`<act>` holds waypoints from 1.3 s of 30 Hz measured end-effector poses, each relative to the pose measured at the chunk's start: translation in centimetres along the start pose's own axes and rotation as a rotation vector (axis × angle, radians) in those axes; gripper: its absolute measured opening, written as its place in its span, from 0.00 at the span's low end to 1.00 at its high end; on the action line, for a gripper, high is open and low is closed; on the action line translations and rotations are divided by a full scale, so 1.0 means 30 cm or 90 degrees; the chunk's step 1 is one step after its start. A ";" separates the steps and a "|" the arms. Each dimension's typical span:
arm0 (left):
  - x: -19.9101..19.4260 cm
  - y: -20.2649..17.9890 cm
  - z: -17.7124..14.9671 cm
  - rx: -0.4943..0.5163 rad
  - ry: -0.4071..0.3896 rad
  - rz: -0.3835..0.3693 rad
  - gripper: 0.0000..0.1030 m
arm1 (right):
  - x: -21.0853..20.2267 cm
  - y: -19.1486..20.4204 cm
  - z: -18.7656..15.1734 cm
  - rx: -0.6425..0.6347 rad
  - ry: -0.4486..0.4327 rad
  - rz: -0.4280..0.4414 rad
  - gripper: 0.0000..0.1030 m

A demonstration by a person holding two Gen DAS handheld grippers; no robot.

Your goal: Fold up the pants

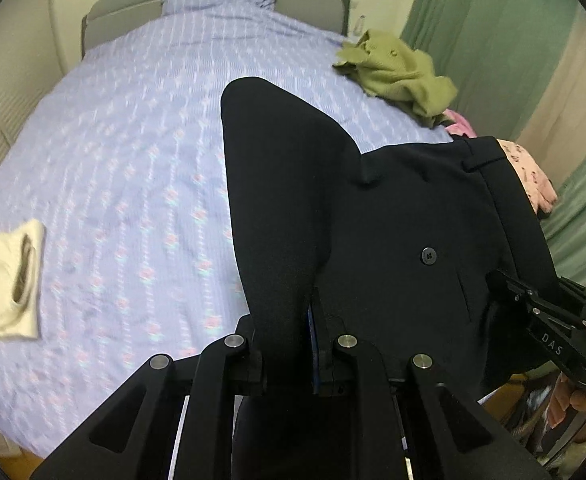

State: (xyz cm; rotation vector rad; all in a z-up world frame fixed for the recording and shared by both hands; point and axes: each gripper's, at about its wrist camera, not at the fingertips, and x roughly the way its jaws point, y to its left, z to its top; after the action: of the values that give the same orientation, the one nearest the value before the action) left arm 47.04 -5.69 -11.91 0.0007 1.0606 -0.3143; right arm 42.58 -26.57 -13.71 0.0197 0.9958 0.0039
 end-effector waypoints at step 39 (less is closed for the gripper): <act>-0.500 1.826 -0.403 -0.123 0.002 0.125 0.14 | 0.090 1.872 -0.025 -0.124 0.032 0.182 0.21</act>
State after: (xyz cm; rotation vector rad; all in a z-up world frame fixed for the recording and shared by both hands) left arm 43.89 52.26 -13.20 -0.0672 1.0809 -0.0346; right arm 43.74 29.63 -15.34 -0.0160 1.0317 0.3646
